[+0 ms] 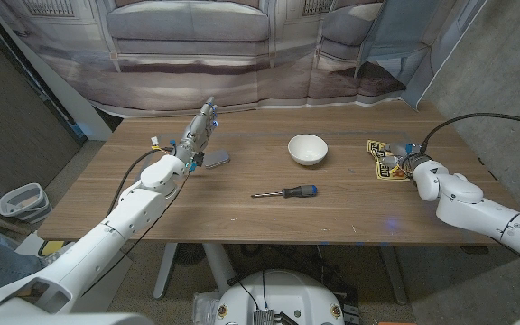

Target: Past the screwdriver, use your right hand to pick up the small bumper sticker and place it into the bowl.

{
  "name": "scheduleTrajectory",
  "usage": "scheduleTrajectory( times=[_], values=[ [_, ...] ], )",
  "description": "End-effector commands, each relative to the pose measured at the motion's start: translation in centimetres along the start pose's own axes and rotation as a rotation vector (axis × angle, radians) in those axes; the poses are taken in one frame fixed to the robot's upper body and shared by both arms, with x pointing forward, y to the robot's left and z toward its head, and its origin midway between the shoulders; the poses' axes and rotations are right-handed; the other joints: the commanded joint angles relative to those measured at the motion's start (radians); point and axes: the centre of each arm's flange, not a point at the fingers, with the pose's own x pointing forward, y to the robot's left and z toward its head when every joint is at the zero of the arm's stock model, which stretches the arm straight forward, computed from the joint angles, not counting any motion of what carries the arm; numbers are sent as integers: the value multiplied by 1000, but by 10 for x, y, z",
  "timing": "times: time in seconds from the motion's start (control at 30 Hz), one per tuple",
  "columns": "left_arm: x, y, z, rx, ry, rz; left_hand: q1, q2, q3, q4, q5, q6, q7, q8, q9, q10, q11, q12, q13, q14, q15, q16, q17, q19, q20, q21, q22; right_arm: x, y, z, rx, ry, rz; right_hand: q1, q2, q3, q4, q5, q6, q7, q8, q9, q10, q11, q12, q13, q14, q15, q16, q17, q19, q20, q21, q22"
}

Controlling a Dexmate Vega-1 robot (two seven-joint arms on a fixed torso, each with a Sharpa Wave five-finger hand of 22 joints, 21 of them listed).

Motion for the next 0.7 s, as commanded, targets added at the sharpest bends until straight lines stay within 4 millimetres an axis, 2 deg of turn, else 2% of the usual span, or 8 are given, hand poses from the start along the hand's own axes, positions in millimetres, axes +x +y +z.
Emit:
scheduleTrajectory(
  times=[0.03,0.57,0.7],
  values=[
    [0,0,0,-2,-3,2,6,5,-6,6,9,5,0,-3,2,-1,-3,0,2,-17,2,2,5,-40,-19,-1,6,-3,-5,0,15,-8,-45,13,-1,13,2,-4,10,-1,2,3,15,-6,10,3,14,-86,6,5,6,-46,4,2],
    [3,-2,2,5,-2,-6,8,7,-10,6,9,4,0,-3,2,-1,-2,0,2,-17,2,2,5,-40,-19,-1,6,-12,-14,-1,46,-27,-99,24,-4,23,4,-5,22,-5,-1,4,30,-12,11,4,21,-94,2,7,10,-49,4,2],
    [2,-2,2,7,0,-6,8,7,-10,6,9,4,0,-3,3,-2,-1,0,2,-17,2,2,5,-40,-19,0,6,-13,-16,0,49,-35,-107,27,-5,27,4,-6,24,-7,-3,4,30,-15,9,5,20,-96,0,7,2,-66,1,2]
  ],
)
